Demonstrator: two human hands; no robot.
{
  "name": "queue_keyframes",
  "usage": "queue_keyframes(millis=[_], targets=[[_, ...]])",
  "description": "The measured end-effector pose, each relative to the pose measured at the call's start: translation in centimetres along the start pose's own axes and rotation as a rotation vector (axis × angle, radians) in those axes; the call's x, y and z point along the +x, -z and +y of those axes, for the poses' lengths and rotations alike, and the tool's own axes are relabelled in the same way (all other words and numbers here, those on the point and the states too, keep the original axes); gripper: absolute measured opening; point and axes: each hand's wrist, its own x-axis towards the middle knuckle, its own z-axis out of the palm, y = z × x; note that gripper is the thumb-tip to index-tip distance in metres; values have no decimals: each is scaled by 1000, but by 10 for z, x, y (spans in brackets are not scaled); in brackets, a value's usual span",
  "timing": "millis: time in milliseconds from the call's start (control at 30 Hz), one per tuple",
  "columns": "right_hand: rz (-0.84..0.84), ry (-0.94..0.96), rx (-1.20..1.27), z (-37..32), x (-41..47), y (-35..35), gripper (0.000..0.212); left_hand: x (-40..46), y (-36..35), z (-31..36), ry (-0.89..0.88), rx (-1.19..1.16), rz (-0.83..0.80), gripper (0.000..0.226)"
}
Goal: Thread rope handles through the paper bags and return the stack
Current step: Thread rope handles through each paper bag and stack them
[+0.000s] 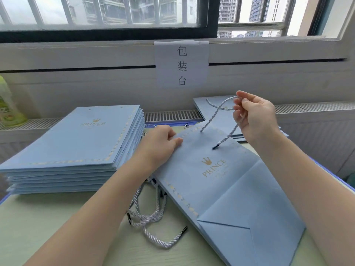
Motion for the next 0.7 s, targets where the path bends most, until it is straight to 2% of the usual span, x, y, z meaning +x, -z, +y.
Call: queue_keyframes(millis=[33,133,200,267,333,433,467,567,633,700], targets=[[-68,-79,86,-1,-2,-3,29,0,-2,-1,-12,-28,60,13],[-270,-326,386,-1,-14,-15,33,-1,-3,-1,-161,-125,131,31],[-356,-399,487,5,-21,-22,36,-6,-1,9,-240,-280,-1,48],[-386,-413,531,10,-25,-26,40,-12,-4,19,-219,-435,-201,58],[-385,-393,548,13,-27,-27,44,-18,-12,26,-185,-522,-343,48],[-373,-333,471,13,-26,-25,43,-23,-20,32,-223,-524,-419,13],[-352,-304,403,12,-24,-23,42,-23,-19,33,-223,-528,-421,9],[-230,-222,215,7,-17,-15,43,-18,-9,29,-179,-541,-305,27],[-179,-204,207,4,-14,-11,40,-15,-2,25,-145,-583,-211,23],[-183,-238,299,2,-14,-10,34,-12,0,22,-117,-617,-136,12]])
